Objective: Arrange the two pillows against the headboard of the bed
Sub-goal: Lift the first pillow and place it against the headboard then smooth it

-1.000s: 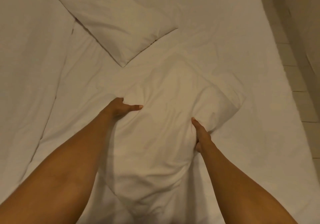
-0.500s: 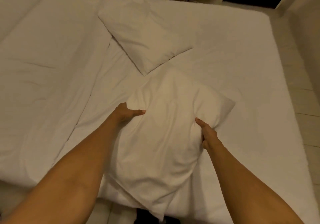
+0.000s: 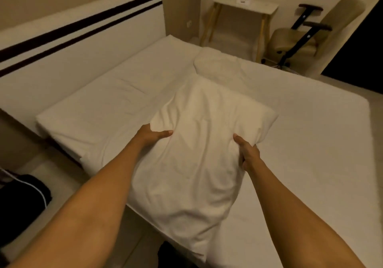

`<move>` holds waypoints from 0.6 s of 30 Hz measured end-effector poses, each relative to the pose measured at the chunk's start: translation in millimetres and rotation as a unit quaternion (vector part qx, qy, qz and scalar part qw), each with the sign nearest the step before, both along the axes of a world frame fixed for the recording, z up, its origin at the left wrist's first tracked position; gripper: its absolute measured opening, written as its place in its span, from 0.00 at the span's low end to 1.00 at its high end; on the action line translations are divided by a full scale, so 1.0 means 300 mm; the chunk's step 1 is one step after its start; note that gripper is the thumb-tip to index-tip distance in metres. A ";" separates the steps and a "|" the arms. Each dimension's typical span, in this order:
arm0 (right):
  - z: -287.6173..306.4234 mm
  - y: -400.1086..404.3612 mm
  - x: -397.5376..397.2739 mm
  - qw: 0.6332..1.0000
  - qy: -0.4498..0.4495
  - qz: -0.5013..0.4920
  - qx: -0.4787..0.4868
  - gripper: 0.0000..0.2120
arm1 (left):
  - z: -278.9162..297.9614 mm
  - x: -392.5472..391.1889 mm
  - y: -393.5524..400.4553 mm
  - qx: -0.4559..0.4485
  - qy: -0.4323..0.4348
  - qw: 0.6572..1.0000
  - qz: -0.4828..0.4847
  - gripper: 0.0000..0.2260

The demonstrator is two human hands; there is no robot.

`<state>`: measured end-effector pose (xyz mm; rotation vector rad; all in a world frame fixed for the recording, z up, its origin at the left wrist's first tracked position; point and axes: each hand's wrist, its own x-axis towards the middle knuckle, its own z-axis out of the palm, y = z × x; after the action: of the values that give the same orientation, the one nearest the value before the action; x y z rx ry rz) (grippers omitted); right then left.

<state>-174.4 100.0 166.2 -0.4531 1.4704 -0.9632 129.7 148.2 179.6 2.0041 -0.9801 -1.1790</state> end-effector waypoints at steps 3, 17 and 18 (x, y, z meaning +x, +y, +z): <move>0.074 -0.006 0.111 0.999 -0.014 0.044 -0.020 0.42 | 0.074 0.105 0.069 -0.019 -0.008 0.999 0.030 0.39; 0.173 -0.046 0.867 0.987 -0.032 0.145 -0.056 0.45 | 0.184 0.817 0.227 -0.043 -0.049 0.989 0.132 0.32; 0.169 -0.047 0.927 0.987 -0.033 0.147 -0.053 0.44 | 0.179 0.879 0.227 -0.045 -0.046 0.989 0.133 0.32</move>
<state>103.8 86.0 216.9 -0.6888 1.2536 -0.8151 393.3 216.3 233.4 2.0568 -0.7655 -0.8918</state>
